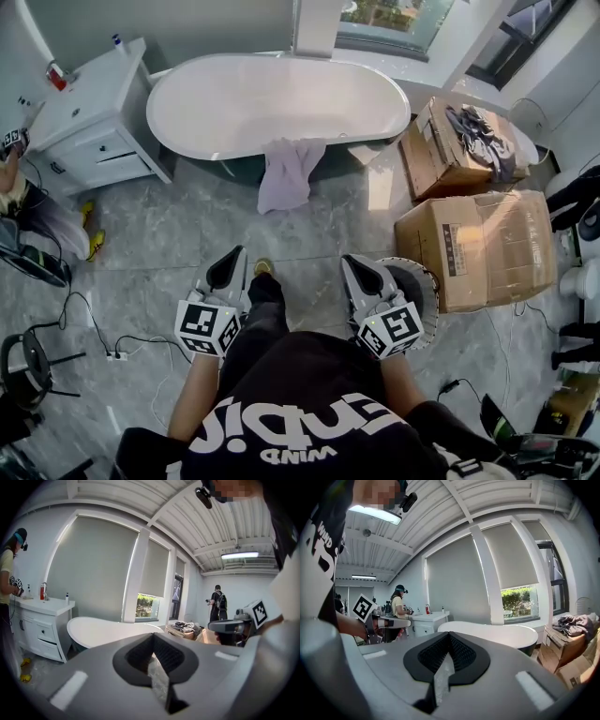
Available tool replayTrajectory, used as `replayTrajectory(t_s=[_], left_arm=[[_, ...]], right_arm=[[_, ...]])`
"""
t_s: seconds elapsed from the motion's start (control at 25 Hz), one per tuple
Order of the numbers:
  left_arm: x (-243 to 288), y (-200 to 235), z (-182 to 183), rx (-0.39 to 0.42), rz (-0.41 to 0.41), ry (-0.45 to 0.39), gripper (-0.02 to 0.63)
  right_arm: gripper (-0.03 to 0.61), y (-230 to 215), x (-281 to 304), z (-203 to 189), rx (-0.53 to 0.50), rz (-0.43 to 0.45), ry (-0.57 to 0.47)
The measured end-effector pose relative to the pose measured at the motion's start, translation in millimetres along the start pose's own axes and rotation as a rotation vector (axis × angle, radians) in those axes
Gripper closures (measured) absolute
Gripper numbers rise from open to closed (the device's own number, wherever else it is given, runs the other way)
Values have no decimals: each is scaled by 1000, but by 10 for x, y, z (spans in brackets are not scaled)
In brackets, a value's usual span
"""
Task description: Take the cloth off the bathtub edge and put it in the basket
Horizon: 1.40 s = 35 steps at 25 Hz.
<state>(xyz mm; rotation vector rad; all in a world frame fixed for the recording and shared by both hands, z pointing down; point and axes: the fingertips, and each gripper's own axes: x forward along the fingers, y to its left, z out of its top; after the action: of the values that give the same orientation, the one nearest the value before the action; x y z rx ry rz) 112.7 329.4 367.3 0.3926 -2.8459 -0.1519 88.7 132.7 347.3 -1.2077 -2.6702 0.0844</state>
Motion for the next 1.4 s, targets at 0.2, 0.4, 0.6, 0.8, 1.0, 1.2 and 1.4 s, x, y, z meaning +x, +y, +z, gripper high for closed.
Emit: replayTrajectory(t_s=[0.2, 0.4, 0.6, 0.8, 1.0, 1.2, 1.4], left_arm=[[426, 330, 169, -12, -9, -4, 617], [908, 660, 438, 3, -49, -11, 617], [1325, 1004, 658, 21, -88, -4, 617], [1739, 1216, 772, 28, -151, 19, 617], [2053, 1323, 849, 43, -208, 31, 617], [2293, 1415, 875, 29, -231, 46, 617], [2567, 1384, 950, 13, -253, 42, 617]], right_arm=[[569, -223, 435, 86, 12, -7, 12], [569, -448, 938, 218, 18, -30, 24], [569, -655, 1377, 408, 23, -85, 6], [569, -829, 1749, 508, 40, -140, -1], [569, -939, 2022, 572, 53, -173, 1], [569, -1083, 2193, 646, 56, -193, 12], [569, -1350, 2302, 714, 64, -210, 5]])
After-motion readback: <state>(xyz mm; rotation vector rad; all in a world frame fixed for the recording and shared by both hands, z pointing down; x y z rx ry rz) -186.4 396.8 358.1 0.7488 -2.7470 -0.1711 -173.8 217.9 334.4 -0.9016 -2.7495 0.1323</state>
